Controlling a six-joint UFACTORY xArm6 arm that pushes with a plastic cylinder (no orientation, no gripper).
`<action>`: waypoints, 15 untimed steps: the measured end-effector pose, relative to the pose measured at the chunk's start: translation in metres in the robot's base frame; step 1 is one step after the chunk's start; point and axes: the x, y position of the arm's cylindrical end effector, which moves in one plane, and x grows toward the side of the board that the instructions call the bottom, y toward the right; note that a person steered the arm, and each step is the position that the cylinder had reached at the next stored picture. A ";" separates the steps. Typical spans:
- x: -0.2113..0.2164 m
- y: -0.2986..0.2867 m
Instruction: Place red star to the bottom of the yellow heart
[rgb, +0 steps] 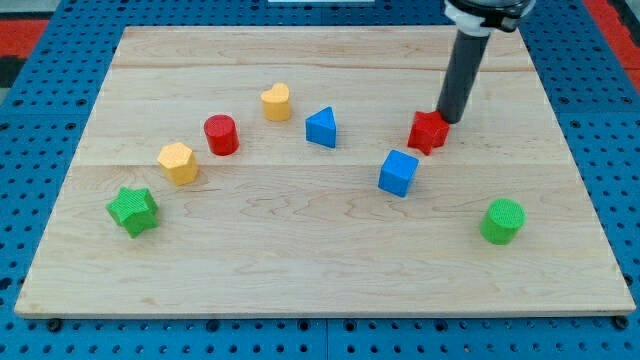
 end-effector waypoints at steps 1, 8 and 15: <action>0.011 -0.013; 0.028 -0.092; 0.146 -0.111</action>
